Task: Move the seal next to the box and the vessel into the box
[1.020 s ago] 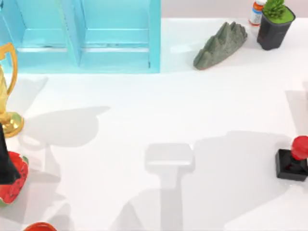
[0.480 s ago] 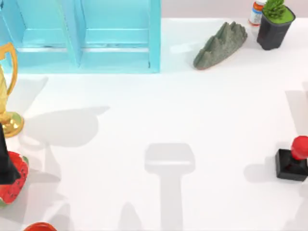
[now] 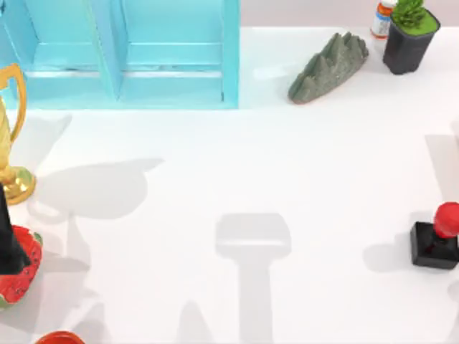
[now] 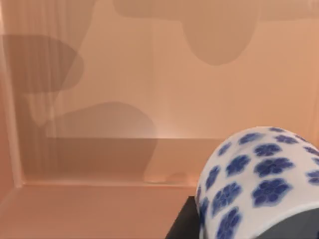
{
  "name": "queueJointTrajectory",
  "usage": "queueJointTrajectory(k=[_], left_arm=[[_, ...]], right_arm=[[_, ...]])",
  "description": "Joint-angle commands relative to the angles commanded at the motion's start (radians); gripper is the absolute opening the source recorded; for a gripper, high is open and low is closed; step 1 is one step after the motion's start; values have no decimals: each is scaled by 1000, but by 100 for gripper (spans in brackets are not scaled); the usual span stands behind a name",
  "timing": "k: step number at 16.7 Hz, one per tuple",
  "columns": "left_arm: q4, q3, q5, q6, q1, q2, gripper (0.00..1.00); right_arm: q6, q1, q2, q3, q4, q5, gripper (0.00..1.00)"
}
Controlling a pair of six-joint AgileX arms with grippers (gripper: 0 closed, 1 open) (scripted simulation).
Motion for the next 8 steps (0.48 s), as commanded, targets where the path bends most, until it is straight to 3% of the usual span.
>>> queueJointTrajectory(k=[8], left_arm=[[0, 0, 0, 0, 0, 0, 100]], right_arm=[[-8, -45, -68, -144, 156, -42, 0]])
